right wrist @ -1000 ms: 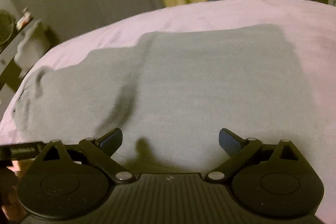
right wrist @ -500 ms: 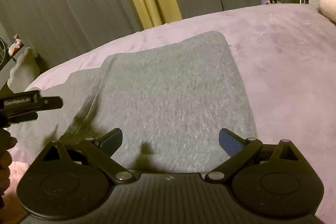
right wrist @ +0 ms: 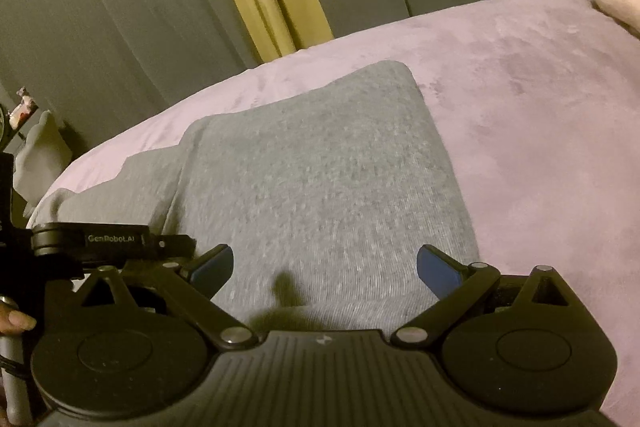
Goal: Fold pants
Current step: 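Pinch the center crease of the folded pants with the left tool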
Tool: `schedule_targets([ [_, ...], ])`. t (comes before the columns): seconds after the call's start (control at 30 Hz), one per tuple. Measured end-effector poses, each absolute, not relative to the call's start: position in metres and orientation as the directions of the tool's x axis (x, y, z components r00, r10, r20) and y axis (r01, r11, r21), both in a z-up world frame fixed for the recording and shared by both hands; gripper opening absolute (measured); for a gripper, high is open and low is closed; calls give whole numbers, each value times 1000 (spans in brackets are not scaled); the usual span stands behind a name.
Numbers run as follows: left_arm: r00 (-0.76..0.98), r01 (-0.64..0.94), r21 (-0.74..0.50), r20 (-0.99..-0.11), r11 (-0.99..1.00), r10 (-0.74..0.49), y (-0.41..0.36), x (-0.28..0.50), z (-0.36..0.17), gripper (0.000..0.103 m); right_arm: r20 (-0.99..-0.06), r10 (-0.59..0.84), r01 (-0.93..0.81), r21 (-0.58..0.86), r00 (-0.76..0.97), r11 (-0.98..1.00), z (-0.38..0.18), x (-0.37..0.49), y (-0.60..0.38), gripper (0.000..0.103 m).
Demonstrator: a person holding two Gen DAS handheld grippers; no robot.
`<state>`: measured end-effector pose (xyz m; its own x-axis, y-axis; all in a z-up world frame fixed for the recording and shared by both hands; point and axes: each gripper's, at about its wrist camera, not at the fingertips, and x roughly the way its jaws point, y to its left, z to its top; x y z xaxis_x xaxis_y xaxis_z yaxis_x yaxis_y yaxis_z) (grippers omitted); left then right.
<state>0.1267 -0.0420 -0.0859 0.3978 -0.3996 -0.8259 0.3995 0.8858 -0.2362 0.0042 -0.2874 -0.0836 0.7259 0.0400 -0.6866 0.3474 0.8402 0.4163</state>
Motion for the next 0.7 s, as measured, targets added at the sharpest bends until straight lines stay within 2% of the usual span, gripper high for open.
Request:
schedule_targets([
  [0.13, 429, 380, -266, -798, 886, -424, -36, 121, -80, 15, -703, 24, 358, 391, 711, 848, -83, 10, -284, 98],
  [0.4, 485, 318, -337, -745, 886, -458, -5, 112, -59, 11, -708, 13, 363, 377, 706, 852, -79, 17, -277, 98],
  [0.57, 459, 313, -280, -792, 908, -402, -11, 115, -77, 13, -750, 8, 326, 296, 662, 898, -88, 22, -264, 98],
  [0.7, 493, 349, -197, -793, 916, -358, -19, 107, -76, 18, -755, 2, 303, 265, 656, 915, -84, 21, -259, 98],
])
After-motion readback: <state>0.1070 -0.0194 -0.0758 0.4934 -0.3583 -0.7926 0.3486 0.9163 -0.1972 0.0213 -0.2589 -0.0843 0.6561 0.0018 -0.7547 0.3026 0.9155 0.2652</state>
